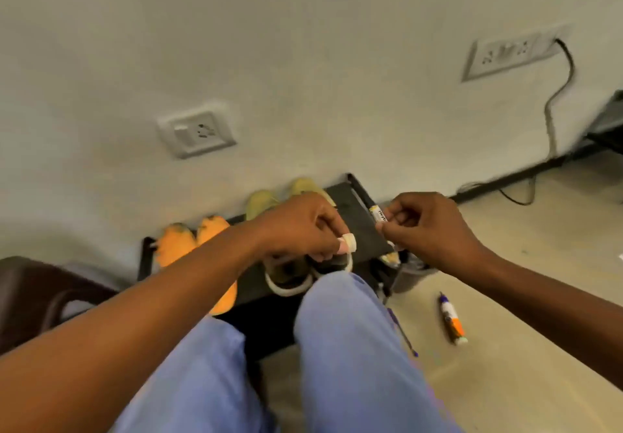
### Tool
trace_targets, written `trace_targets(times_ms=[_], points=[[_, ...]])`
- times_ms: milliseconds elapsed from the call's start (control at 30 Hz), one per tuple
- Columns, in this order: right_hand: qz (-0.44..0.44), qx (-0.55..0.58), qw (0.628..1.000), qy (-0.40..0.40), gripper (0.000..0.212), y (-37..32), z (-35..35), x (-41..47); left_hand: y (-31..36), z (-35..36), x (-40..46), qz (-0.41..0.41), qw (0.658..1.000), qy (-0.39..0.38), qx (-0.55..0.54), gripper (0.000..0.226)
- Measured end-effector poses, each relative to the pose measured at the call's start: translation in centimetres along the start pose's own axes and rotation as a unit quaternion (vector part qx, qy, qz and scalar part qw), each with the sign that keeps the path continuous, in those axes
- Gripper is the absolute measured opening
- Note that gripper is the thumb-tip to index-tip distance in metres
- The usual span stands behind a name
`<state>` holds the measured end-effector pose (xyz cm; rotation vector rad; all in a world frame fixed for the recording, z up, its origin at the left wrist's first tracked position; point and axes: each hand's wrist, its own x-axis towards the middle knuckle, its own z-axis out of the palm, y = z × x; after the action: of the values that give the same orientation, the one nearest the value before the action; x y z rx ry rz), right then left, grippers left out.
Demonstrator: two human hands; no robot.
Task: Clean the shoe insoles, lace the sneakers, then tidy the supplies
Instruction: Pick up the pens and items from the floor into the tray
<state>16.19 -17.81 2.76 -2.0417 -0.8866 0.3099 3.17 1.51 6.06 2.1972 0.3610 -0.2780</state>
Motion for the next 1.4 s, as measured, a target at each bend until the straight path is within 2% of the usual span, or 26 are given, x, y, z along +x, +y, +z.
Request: trace_targets(times_ms=[200,367,533,733,833,967,1067,1133,1233,1400], points=[[-0.104,0.04,0.985,-0.129,0.008,-12.0,8.1,2.3,-4.4,-8.2,-12.8,-0.047,0.988,0.148,-0.023,0.021],[-0.185,0.051,0.961,-0.199,0.008,-21.2,16.8,2.5,-10.8,-12.2,-23.0,-0.115,0.954,0.277,-0.022,0.018],[-0.216,0.068,0.937,-0.265,0.007,-28.7,26.3,2.0,-17.0,-14.8,-31.7,-0.193,0.898,0.396,-0.008,0.014],[-0.28,0.02,0.906,-0.317,0.007,-35.3,37.1,1.4,-24.3,-17.8,-39.5,-0.307,0.803,0.511,-0.016,0.014],[-0.324,-0.015,0.884,-0.336,0.008,-37.3,41.2,1.5,-27.5,-17.8,-41.5,-0.349,0.77,0.534,-0.025,0.019],[-0.385,-0.044,0.85,-0.358,0.011,-39.2,45.4,1.5,-30.7,-17.3,-42.8,-0.376,0.752,0.539,-0.057,0.023],[-0.461,-0.111,0.807,-0.352,0.003,-40.1,48.2,1.4,-32.2,-17.5,-43.5,-0.382,0.744,0.545,-0.056,0.021],[-0.511,-0.155,0.77,-0.348,0.016,-40.8,49.9,1.1,-32.9,-18.0,-43.8,-0.389,0.737,0.552,-0.035,0.02],[-0.55,-0.197,0.738,-0.338,0.022,-41.7,51.8,0.5,-33.7,-18.7,-43.8,-0.398,0.742,0.539,-0.003,0.023],[-0.578,-0.229,0.712,-0.326,0.027,-41.7,54.0,-0.2,-34.6,-19.1,-43.2,-0.409,0.752,0.514,0.059,0.029]])
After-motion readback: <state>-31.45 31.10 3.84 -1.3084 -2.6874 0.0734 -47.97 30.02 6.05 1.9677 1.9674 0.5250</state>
